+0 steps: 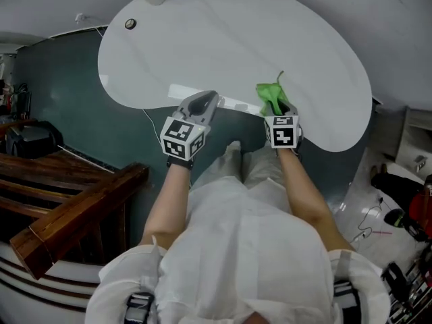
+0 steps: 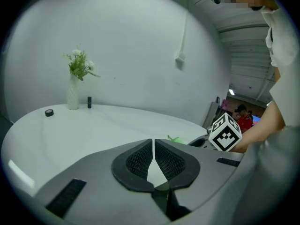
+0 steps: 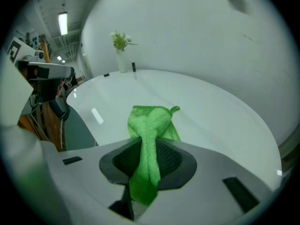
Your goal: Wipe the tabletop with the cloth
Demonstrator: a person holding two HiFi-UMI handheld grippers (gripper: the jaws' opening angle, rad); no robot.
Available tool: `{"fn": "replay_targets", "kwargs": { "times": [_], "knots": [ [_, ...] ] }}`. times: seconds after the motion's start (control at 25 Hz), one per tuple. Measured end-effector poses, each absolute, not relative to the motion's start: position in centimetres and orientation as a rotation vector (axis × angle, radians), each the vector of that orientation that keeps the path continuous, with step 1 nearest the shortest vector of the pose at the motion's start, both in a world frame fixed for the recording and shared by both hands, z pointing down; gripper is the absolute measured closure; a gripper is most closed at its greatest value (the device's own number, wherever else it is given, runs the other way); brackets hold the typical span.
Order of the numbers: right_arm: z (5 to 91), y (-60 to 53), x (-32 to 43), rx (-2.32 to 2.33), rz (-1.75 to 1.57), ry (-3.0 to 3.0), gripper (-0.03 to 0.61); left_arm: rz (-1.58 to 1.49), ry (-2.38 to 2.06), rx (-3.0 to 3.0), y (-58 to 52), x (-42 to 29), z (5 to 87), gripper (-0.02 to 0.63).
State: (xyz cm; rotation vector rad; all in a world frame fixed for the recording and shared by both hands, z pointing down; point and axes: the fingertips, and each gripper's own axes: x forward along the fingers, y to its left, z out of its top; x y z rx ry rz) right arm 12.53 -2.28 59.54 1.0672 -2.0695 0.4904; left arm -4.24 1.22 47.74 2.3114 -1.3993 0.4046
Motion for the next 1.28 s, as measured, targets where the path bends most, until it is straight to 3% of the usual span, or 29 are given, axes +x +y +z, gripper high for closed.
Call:
{"fn": "replay_targets", "kwargs": {
  "times": [0.48,1.28],
  "knots": [
    [58.8,-3.1,0.4,0.724,0.364,-2.183,0.502,0.382,-1.453,2.257,-1.5,-11.2,47.7,0.586],
    [57.2,-29.3,-6.3,0.66,0.308,-2.198,0.502,0.457,-1.468,2.248,-21.1,-19.9,46.6,0.586]
  ]
}}
